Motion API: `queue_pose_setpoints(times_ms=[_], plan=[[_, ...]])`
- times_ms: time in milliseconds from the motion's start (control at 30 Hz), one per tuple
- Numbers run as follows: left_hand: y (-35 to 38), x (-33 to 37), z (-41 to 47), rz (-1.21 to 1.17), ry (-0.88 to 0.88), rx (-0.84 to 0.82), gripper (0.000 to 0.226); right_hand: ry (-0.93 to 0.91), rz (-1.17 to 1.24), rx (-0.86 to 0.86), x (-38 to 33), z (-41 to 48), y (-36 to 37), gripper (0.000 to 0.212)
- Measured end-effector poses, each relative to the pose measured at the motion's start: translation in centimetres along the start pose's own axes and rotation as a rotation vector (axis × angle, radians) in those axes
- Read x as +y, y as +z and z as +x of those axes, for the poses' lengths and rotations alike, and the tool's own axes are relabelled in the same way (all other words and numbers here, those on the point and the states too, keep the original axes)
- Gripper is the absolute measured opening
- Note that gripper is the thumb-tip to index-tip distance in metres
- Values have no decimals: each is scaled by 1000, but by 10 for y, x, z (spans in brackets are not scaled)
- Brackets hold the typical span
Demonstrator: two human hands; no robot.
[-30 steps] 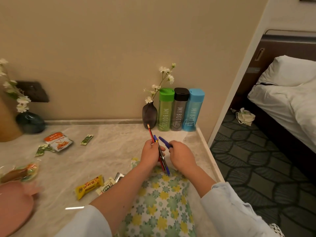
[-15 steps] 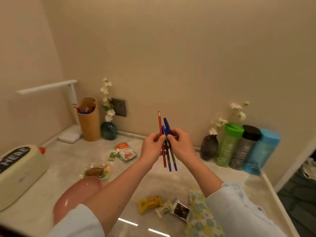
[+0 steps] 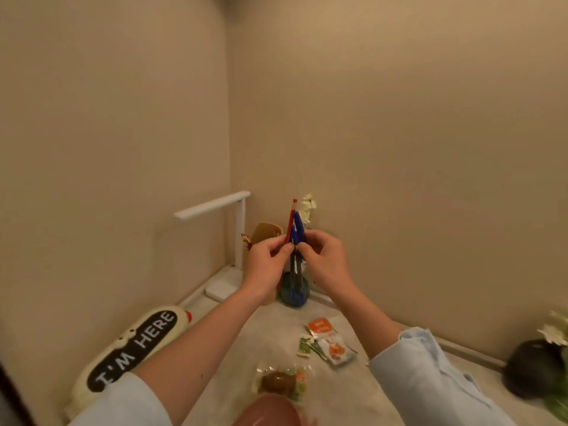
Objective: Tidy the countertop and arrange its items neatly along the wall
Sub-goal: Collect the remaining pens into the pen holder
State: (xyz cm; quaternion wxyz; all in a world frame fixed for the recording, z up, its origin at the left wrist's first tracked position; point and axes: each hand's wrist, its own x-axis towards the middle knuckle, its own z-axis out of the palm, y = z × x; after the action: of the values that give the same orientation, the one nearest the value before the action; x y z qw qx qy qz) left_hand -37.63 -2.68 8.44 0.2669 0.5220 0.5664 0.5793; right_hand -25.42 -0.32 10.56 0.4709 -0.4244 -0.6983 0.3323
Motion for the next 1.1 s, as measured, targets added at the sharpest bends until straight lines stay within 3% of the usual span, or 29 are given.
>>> queue_pose_setpoints(times_ms=[200,400,600,867,967,1100], plan=[[-48,8,54,-18,76,6,26,-43,39,37,-25,48,41,16],[-70,-2,102,48,159,54,26,-113,27,84,-28,91,71,26],[-69,-37,131,117,125,73,25,-48,45,80,0,113,94,22],[-54,-80,138,288,59,-31,23,96,51,60,48,112,109,22],[-50,-93,135,398,63,-65,25,129,45,26,59,107,112,27],[-48,-97,131,461,109,8,25,137,61,19,63,102,110,42]])
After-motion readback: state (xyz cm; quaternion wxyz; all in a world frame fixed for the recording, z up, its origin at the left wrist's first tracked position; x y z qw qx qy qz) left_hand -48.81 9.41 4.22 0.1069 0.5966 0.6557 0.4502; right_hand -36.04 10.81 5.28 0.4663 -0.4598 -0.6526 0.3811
